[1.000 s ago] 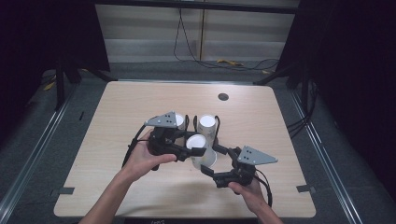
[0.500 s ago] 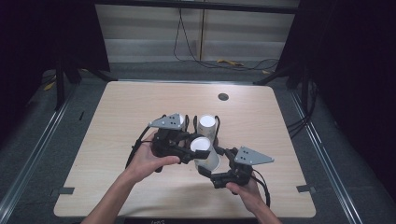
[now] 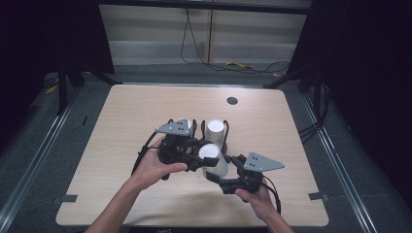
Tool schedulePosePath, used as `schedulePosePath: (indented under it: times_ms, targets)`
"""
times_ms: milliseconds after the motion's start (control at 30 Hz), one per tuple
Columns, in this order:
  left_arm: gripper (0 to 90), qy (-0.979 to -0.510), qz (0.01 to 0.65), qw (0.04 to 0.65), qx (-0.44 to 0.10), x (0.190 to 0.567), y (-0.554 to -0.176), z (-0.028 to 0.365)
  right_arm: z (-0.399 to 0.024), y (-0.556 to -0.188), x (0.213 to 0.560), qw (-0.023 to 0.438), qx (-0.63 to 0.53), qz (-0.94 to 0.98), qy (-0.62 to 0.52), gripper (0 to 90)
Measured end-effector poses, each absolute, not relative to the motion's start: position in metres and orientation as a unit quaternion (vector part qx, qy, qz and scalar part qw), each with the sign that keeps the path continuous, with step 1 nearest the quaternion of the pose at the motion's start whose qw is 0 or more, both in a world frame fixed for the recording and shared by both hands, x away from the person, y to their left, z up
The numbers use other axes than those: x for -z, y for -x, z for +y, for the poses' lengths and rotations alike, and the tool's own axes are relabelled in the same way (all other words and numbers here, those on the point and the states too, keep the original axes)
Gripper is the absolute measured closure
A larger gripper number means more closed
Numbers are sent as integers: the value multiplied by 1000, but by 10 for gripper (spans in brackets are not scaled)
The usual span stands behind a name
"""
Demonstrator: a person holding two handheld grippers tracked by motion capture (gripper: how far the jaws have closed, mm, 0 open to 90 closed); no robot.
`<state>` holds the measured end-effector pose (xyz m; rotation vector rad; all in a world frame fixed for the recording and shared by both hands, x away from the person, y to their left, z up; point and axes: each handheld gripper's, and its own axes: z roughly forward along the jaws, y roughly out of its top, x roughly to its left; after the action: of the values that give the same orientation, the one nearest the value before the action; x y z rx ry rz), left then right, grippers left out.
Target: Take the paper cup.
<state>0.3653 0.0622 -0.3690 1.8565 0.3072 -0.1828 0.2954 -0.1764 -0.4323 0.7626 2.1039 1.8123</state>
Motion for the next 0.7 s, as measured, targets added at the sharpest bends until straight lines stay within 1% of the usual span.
schedulePosePath:
  times_ms: [100, 233, 267, 300, 433, 700]
  targets:
    - [338, -796, 133, 584, 81, 371, -366, 62, -177, -296, 432, 132, -618, 729, -264, 274]
    - [261, -799, 137, 580, 79, 374, -367, 61, -177, -297, 432, 130, -607, 737, -266, 275]
    - [261, -801, 138, 578, 77, 374, -367, 61, -177, -297, 432, 130, -607, 737, -266, 275]
    - [233, -800, 140, 578, 79, 374, -367, 60, -178, -297, 432, 126, -604, 740, -268, 275]
    - [187, -800, 141, 579, 75, 375, -368, 61, -179, -298, 431, 124, -595, 747, -269, 277]
    - [174, -803, 133, 577, 73, 375, -367, 63, -182, -301, 426, 121, -562, 772, -271, 282]
